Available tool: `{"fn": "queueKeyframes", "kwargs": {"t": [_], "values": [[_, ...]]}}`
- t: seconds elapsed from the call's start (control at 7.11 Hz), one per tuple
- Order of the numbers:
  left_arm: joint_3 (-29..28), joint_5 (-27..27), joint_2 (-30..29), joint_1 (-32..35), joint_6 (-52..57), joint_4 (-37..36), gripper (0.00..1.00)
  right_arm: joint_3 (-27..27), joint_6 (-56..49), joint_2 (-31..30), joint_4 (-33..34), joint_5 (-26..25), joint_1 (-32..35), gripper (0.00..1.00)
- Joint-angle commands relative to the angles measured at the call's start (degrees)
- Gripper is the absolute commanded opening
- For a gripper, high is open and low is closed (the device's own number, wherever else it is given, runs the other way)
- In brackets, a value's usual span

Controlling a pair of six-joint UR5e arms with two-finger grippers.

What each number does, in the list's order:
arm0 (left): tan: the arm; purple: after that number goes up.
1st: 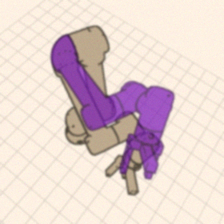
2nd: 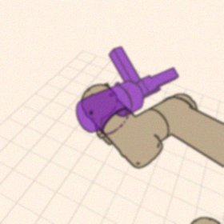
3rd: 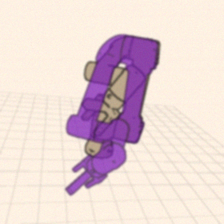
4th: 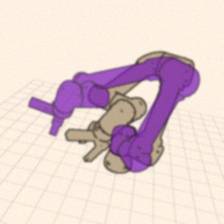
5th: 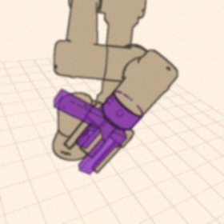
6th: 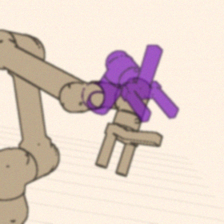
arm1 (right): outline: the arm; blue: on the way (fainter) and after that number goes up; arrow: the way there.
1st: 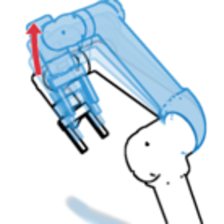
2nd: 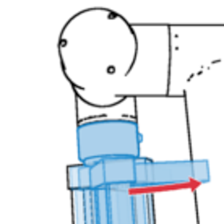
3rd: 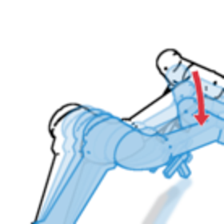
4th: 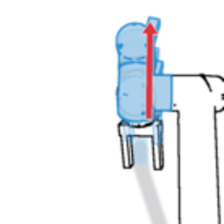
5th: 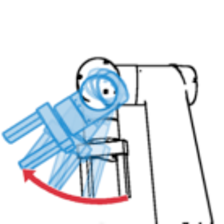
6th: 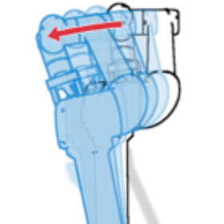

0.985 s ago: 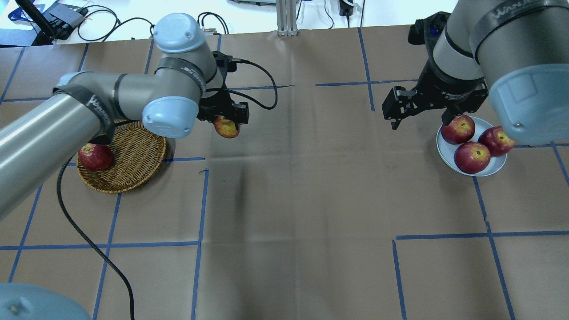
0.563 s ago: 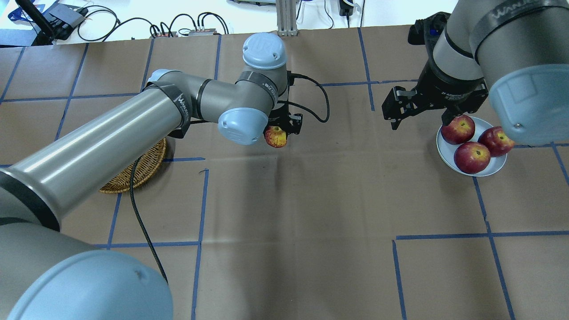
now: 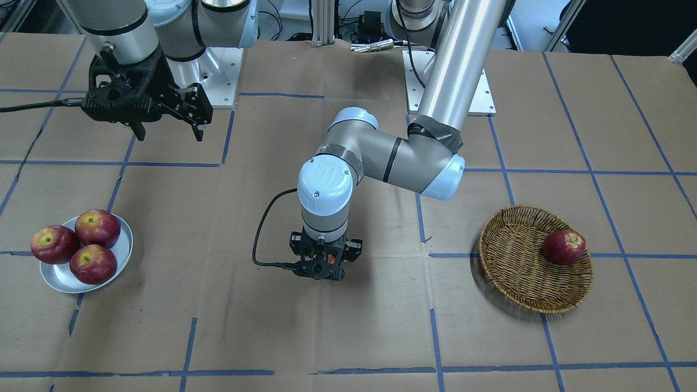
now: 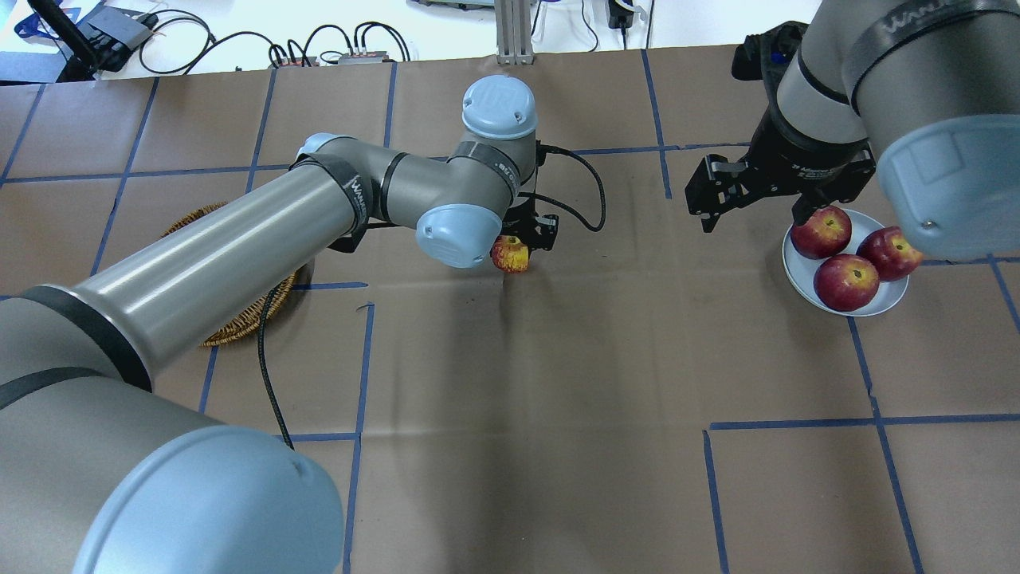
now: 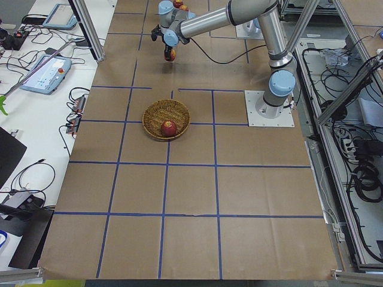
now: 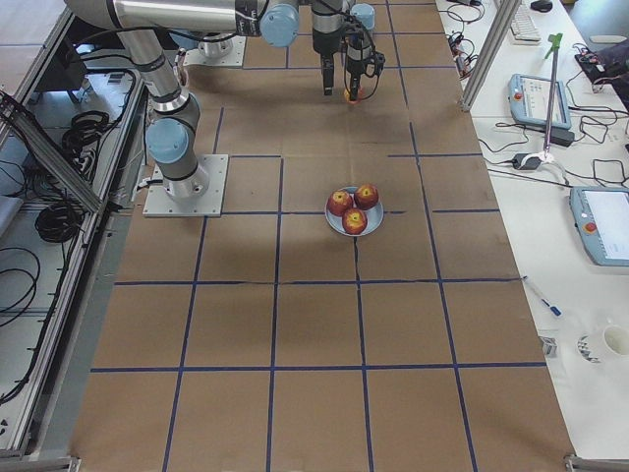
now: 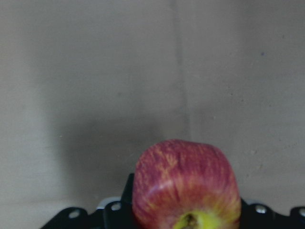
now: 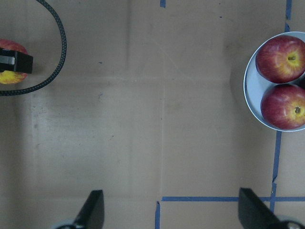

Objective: Transfer apple from basket to plate
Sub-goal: 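Lower the apple onto the table center with the left gripper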

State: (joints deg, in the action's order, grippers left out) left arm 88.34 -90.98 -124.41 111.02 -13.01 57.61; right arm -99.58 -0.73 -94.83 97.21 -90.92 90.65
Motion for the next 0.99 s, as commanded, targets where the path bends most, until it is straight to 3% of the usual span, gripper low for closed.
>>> {"fn": "queueKeyframes", "kwargs": {"t": [0.0, 0.7, 0.84], "values": [[0.07, 0.18, -0.30, 0.60, 0.01, -0.04, 0.46, 0.00, -0.06, 0.00, 0.09, -0.05, -0.04, 1.00], [0.07, 0.10, -1.36, 1.30, 0.09, -0.04, 0.54, -0.53, -0.15, 0.00, 0.18, 0.04, -0.21, 1.00], [0.07, 0.01, -1.36, 1.30, 0.09, -0.04, 0.98, -0.53, -0.15, 0.00, 0.18, 0.04, -0.21, 1.00]]}}
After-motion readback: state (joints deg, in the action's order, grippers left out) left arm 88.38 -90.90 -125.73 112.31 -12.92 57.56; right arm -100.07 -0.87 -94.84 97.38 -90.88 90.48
